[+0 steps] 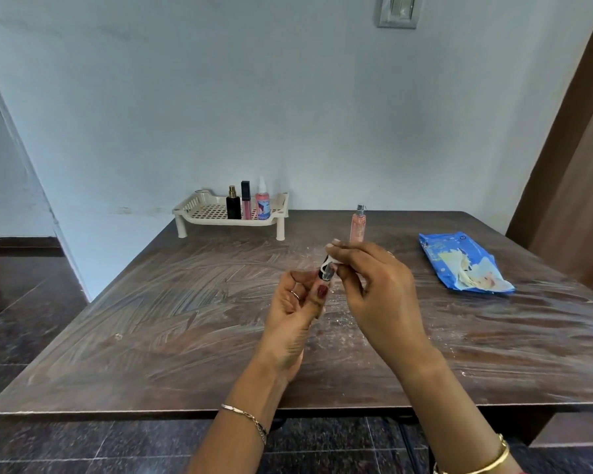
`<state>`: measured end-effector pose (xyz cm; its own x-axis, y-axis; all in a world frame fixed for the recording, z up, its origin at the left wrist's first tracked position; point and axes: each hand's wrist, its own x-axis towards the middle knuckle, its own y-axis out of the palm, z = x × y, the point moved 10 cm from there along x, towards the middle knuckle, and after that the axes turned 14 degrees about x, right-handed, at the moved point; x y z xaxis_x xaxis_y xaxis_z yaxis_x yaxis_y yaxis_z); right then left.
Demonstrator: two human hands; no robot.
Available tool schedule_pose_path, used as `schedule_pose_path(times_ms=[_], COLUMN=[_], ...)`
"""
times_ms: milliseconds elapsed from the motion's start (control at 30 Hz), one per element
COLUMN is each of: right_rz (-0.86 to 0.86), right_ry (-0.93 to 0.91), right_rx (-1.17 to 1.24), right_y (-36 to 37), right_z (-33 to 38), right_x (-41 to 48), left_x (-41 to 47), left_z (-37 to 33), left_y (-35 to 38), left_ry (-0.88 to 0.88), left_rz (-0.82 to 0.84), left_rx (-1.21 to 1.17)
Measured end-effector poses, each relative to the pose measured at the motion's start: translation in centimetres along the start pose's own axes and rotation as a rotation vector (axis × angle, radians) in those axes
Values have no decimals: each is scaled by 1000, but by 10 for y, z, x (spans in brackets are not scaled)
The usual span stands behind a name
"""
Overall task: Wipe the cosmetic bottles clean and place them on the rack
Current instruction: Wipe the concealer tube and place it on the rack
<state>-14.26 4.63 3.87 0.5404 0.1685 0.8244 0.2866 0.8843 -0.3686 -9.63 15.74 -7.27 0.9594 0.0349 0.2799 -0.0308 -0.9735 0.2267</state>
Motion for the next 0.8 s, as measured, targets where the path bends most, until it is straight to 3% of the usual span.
schedule_pose_path(times_ms=[567, 700, 800], right_rz=[-8, 20, -85], right_ry=[-180, -88, 121], right_rx=[-214, -194, 10], right_y=[-10, -16, -32], right_z=[17, -4, -27], right_x=[-10, -8, -8], left_x=[-7, -5, -5], left_z=[4, 0, -4], left_y=[7, 5, 6], left_ry=[-37, -53, -52], left_rz=[41, 44, 58], left_rx=[-102, -211, -226])
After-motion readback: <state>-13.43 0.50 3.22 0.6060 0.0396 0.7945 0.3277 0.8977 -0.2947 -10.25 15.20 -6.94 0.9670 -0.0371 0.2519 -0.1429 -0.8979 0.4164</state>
